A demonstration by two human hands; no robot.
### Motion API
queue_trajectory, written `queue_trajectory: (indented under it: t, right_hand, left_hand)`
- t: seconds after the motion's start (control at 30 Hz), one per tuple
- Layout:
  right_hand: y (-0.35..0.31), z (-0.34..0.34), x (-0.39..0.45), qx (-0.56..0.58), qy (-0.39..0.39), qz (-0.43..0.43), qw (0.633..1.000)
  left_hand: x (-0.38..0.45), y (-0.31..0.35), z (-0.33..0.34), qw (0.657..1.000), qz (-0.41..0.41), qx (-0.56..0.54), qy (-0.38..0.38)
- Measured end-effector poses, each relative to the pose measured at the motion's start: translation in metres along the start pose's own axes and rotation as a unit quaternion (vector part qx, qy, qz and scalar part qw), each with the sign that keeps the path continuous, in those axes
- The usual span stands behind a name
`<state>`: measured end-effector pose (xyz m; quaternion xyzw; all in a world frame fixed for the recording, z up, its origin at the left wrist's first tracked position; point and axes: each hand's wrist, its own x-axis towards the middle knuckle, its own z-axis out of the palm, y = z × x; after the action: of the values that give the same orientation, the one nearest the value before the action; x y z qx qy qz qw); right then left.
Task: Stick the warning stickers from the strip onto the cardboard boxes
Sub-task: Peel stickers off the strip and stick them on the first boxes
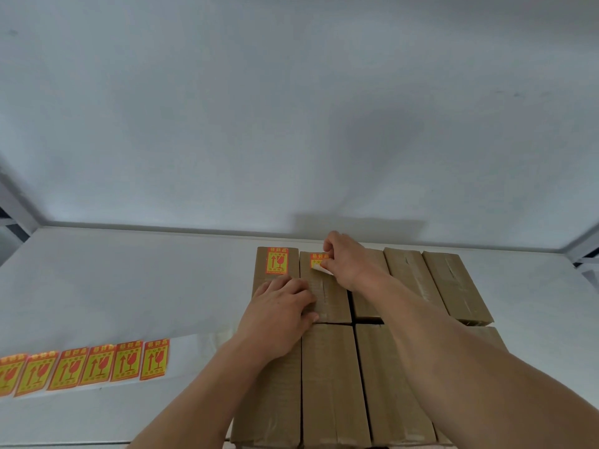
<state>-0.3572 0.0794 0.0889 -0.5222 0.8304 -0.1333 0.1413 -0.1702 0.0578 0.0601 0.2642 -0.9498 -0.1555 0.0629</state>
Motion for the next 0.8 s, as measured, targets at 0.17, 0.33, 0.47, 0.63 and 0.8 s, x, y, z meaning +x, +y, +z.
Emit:
queue_trajectory:
  t: [0.17,0.33,0.47,0.63,0.8]
  right_hand:
    - [0.006,0.003,-0.008,-0.067,0.025,-0.073,0.995]
    - [0.011,0.006,-0.019,-0.116,0.013,-0.086,0.989]
    - [0.013,0.011,-0.024,-0.135,0.008,-0.063,0.989]
    - [0.011,0.015,-0.024,-0.128,0.0,-0.046,0.991]
    - [0.006,0.005,-0.017,-0.106,-0.005,-0.047,0.993]
  left_hand:
    - [-0.001,-0.001,-0.001,1.0,0.001,0.004,0.004]
    - [-0.001,-0.001,0.0,1.0,0.004,0.002,0.01]
    - [-0.001,0.0,0.001,1.0,0.002,0.004,0.007]
    - [-0.001,0.0,0.001,1.0,0.003,0.003,0.002]
    - [-0.001,-0.001,0.002,1.0,0.004,-0.004,0.013]
